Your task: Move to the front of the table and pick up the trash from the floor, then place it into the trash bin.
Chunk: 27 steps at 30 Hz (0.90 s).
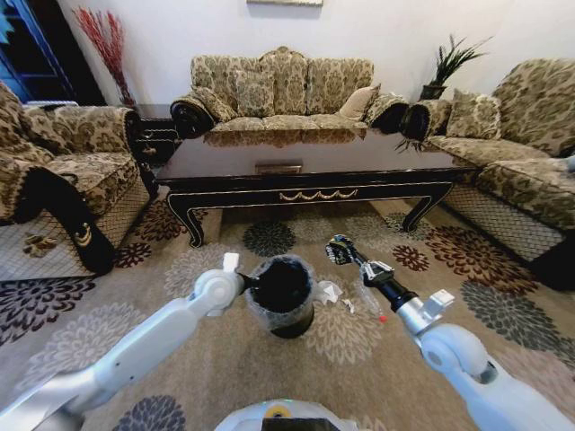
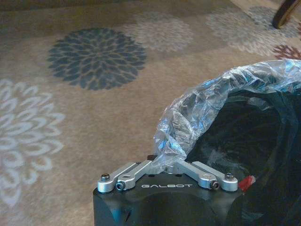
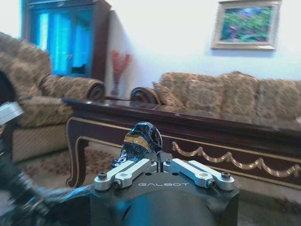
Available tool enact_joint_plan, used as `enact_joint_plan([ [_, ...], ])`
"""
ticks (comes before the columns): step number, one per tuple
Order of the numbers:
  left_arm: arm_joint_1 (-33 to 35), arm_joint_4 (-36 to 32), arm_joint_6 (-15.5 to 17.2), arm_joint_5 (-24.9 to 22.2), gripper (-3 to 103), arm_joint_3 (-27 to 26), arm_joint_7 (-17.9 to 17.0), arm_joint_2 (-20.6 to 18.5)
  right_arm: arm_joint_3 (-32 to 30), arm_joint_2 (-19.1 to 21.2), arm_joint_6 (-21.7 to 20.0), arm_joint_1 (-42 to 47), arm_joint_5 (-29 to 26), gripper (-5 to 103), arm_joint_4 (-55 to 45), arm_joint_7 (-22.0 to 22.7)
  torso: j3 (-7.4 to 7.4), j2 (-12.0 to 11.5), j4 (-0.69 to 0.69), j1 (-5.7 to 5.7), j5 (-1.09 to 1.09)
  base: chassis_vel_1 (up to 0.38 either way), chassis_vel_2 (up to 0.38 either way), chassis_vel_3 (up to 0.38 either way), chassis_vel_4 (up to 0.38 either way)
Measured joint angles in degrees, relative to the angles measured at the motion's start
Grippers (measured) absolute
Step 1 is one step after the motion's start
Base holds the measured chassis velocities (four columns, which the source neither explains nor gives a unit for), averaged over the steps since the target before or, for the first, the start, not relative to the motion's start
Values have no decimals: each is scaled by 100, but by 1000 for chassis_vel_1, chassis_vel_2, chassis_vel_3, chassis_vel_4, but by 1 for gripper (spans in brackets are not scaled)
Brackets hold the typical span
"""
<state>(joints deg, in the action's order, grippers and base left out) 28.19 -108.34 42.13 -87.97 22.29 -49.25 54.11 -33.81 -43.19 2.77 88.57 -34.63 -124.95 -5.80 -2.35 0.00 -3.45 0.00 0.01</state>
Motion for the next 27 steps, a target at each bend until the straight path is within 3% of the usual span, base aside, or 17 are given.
enact_joint_plan([
  [7,-520,279,0,-173,2,437,-177,434,46,152,363,307,659,1,81,-284,0,0,-1,0,0,0,0,0,0],
  [12,-652,352,1,-241,2,522,-268,572,56,117,435,500,825,-1,46,-336,0,0,0,0,0,0,0,0,0],
  [14,-651,369,1,-243,2,522,-290,597,70,70,427,552,843,2,13,-315,0,0,0,0,-1,0,0,0,0],
  [16,-616,376,0,-243,2,519,-324,620,98,-5,412,632,873,7,-37,-277,1,0,-1,0,-1,0,0,0,0],
  [18,-505,348,1,-238,2,515,-366,609,137,-80,417,722,982,23,-65,-266,1,0,-1,0,-2,0,0,0,0],
  [20,-485,325,2,-237,2,515,-372,593,147,-88,418,740,999,23,-67,-266,1,0,0,0,-1,0,0,0,0],
  [23,-464,288,2,-228,2,508,-383,540,161,-97,419,726,997,39,-70,-262,1,0,-1,0,-2,0,0,0,0],
  [25,-461,278,2,-228,2,499,-382,515,161,-99,418,702,974,39,-70,-254,1,0,-1,0,-2,0,0,0,0],
  [27,-446,265,2,-222,2,466,-381,457,155,-111,402,655,890,50,-71,-226,1,0,-1,0,-2,0,0,0,0],
])
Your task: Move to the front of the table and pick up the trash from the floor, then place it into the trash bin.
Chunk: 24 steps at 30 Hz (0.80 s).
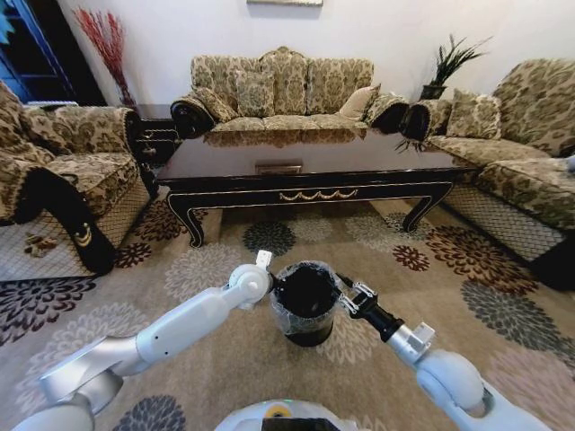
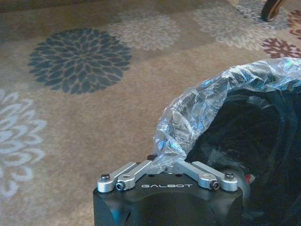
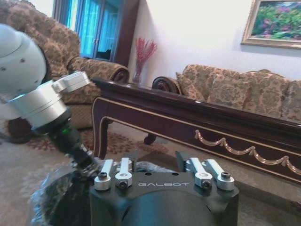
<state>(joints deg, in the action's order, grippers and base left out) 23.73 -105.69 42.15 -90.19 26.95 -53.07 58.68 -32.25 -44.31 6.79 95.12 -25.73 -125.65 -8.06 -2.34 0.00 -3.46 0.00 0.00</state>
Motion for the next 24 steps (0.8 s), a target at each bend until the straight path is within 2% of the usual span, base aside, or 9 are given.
enact_joint_plan([
  [2,130,-34,0,20,2,-162,9,-139,-48,-58,-75,-79,-222,61,17,83,0,0,0,0,0,0,0,0,0],
  [4,197,-54,0,30,2,-235,21,-194,-67,-81,-101,-114,-296,61,45,104,0,0,0,0,-1,0,0,0,0],
  [7,604,-129,0,115,2,-690,79,-466,-134,-174,-217,-342,-671,77,291,232,0,0,1,0,-1,0,0,0,0],
  [8,604,-129,0,115,2,-690,79,-466,-134,-174,-217,-342,-671,77,291,232,0,0,1,0,-1,0,0,0,0],
  [10,886,-213,0,157,2,-1052,112,-617,-162,-219,-271,-546,-921,83,552,279,0,0,1,0,-1,0,0,0,0],
  [11,1169,-312,0,189,2,-1451,145,-776,-171,-242,-307,-745,-1109,93,903,293,0,0,1,0,-2,0,0,0,0],
  [16,1673,-529,-3,266,2,-2129,193,-1020,-124,-239,-284,-1063,-1226,99,1654,250,0,0,2,0,1,0,0,0,0],
  [17,2112,-697,-3,351,2,-2562,269,-1166,-23,-204,-197,-1226,-1198,100,2169,146,0,0,1,0,-1,0,0,0,0],
  [24,3192,-1063,-2,700,2,-3342,449,-1509,456,-163,15,-1622,-1033,100,3469,-98,0,0,2,0,0,0,0,0,0],
])
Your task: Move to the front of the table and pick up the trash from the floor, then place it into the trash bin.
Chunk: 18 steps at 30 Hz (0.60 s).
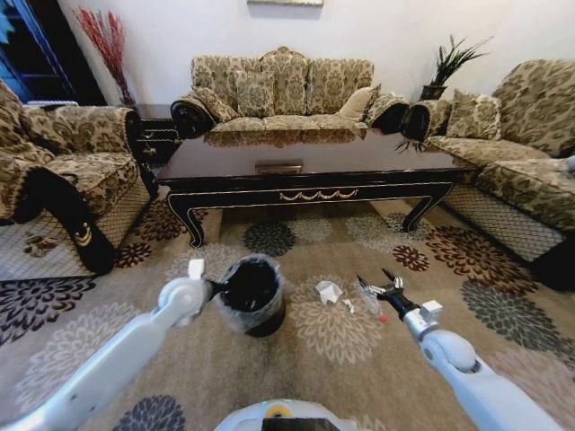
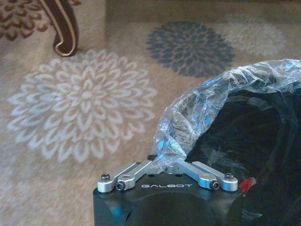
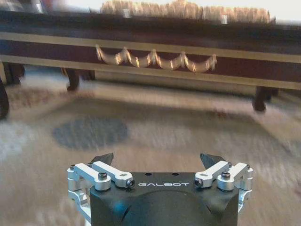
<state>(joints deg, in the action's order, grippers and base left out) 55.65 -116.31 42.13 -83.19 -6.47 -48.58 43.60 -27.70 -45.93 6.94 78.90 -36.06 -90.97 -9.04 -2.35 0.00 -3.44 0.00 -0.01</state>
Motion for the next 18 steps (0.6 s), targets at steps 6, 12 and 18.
enact_joint_plan([
  [6,384,-126,0,126,2,-219,23,-50,477,-178,-187,-305,-157,100,731,59,0,0,-1,0,1,0,0,0,0],
  [12,579,-236,0,127,2,-331,31,-76,750,-307,-150,-726,-124,100,1436,10,0,0,-4,0,1,0,0,0,0],
  [18,931,-400,1,159,2,-583,23,-25,1344,-353,9,-1579,-31,100,2563,-180,0,0,0,0,-1,0,0,0,0],
])
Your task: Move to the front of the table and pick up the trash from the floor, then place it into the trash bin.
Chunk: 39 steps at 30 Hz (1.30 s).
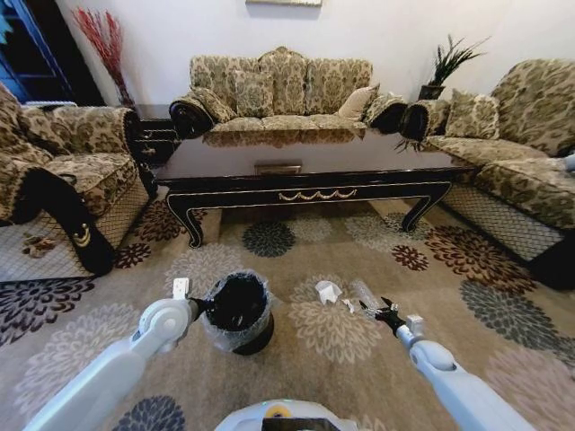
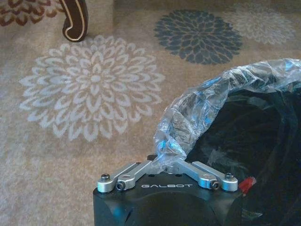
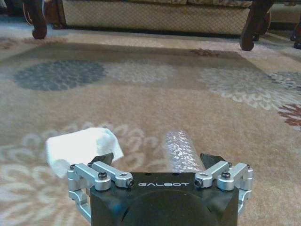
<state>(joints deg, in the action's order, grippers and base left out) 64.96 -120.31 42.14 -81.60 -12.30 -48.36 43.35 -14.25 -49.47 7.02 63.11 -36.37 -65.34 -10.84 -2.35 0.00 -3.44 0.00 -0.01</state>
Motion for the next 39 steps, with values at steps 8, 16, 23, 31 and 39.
enact_joint_plan([
  [8,87,-177,0,-8,2,-34,-18,-26,421,-249,61,-774,132,100,1080,-93,0,0,-3,0,2,0,0,0,0],
  [16,-19,-242,1,-33,2,6,-23,-25,414,-324,38,-975,186,100,1394,-84,0,0,-2,0,1,0,0,0,0],
  [23,-94,-237,-1,-38,2,73,-23,26,433,-422,41,-1025,373,100,1708,-147,0,0,-3,0,2,0,0,0,0],
  [31,-54,-301,0,-5,2,80,-30,45,504,-583,124,-1266,599,100,2241,-251,0,0,-2,0,1,0,0,0,0],
  [39,18,-388,0,13,2,35,-52,37,618,-627,155,-1399,664,99,2381,-254,0,0,-2,0,1,0,0,0,0],
])
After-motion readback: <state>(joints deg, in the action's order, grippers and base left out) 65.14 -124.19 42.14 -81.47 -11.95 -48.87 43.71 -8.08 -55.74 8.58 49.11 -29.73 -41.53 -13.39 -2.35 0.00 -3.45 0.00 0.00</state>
